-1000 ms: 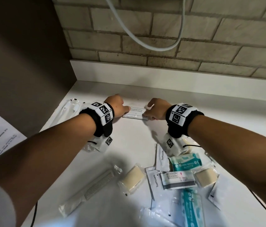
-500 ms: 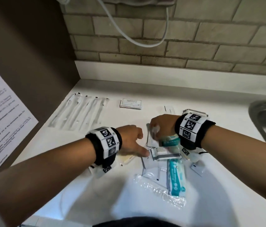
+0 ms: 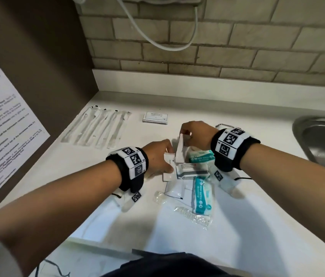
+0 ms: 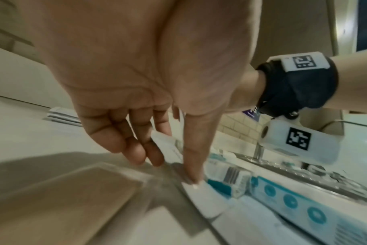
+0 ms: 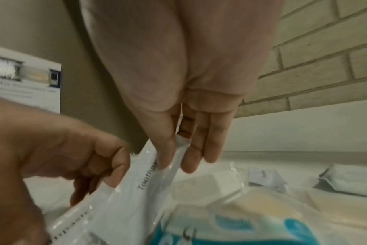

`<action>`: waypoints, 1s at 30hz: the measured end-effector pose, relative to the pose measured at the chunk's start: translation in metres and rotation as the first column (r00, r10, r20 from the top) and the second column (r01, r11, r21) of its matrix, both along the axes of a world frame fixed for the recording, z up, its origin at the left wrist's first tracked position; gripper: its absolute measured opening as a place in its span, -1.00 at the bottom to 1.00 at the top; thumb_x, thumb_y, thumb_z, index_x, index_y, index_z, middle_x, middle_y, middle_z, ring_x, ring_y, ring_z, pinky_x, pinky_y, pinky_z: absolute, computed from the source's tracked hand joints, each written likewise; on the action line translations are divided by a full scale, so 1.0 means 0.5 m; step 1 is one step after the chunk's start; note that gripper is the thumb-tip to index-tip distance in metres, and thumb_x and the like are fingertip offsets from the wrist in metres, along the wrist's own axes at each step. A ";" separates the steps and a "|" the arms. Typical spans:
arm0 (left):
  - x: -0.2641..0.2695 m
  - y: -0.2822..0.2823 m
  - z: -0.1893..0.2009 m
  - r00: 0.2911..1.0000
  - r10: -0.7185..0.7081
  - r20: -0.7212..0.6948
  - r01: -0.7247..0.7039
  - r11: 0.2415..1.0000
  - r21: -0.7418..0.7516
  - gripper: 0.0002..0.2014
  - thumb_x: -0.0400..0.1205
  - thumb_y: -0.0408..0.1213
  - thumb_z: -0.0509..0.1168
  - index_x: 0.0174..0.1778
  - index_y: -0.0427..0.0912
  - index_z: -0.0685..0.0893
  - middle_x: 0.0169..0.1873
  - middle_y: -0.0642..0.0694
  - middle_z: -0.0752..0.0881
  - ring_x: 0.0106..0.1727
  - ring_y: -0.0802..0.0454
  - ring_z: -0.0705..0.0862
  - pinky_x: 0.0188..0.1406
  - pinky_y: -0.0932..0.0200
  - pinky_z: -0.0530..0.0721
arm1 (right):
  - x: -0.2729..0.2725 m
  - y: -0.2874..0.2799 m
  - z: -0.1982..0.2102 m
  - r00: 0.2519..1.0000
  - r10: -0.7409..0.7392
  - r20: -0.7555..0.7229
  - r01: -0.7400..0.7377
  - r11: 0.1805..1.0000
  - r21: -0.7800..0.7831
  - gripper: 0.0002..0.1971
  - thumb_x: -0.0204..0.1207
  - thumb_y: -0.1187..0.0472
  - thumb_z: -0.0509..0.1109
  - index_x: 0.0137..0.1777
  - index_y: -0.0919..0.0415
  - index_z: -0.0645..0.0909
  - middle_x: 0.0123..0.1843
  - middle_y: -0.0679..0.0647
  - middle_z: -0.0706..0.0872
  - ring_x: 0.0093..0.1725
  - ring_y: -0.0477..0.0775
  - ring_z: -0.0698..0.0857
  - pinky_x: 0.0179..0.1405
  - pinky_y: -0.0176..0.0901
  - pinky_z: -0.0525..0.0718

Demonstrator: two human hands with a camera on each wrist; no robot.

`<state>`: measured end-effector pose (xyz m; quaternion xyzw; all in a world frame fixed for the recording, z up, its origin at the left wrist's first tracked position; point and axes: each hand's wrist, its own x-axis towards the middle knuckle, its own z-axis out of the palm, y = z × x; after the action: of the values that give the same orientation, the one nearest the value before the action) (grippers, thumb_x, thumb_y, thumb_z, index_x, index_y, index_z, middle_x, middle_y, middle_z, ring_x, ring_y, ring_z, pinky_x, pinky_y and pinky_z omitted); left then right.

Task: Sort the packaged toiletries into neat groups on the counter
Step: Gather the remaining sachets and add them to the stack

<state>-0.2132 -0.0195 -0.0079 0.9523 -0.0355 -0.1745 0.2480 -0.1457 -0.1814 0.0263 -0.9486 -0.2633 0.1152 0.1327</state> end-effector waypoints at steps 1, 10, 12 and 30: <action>0.004 0.002 0.004 0.999 0.021 0.028 -0.020 0.999 -0.046 -0.58 0.43 -0.18 0.54 0.13 -0.01 0.53 -0.04 -0.06 0.66 -0.08 -0.04 0.65 -0.15 0.18 0.59 | 0.002 -0.010 0.008 1.000 -0.011 0.004 0.011 0.999 0.033 -0.85 0.52 0.30 0.39 0.08 0.25 0.65 0.07 0.16 0.75 -0.07 0.08 0.64 -0.07 -0.16 0.56; 0.025 0.003 0.052 0.931 0.349 0.103 -0.241 0.804 -0.543 -0.65 0.47 -0.39 0.52 0.09 -0.16 0.56 -0.24 -0.01 0.69 -0.27 0.03 0.70 -0.15 0.14 0.69 | -0.015 -0.080 0.057 0.937 -0.065 -0.343 0.218 0.876 0.430 -0.78 0.49 0.45 0.46 0.08 0.24 0.57 -0.13 0.16 0.65 -0.25 0.14 0.79 -0.22 -0.22 0.77; 0.028 -0.007 0.062 0.929 0.353 0.109 -0.218 0.762 -0.610 -0.77 0.49 -0.35 0.52 -0.02 -0.15 0.64 -0.29 0.01 0.73 -0.29 0.08 0.70 -0.14 0.19 0.68 | -0.030 -0.080 0.059 0.925 -0.048 -0.377 0.245 0.834 0.494 -0.78 0.47 0.47 0.47 -0.03 0.18 0.55 -0.15 0.13 0.60 -0.25 0.18 0.80 -0.19 -0.18 0.79; -0.008 0.015 0.077 0.952 0.306 0.022 -0.228 0.751 -0.620 -0.75 0.64 -0.47 0.32 0.21 -0.18 0.55 0.16 -0.14 0.51 -0.34 0.17 0.77 -0.25 0.14 0.82 | -0.118 -0.048 -0.015 0.980 0.035 -0.196 -0.036 0.999 -0.004 -0.41 0.28 -0.17 0.58 0.24 0.02 0.48 0.13 0.00 0.61 0.03 0.01 0.62 0.01 -0.06 0.66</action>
<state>-0.2171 -0.0120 0.0305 0.8248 0.0316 -0.0577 0.5616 -0.2047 -0.2055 0.0186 -0.9283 -0.2652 0.2116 0.1521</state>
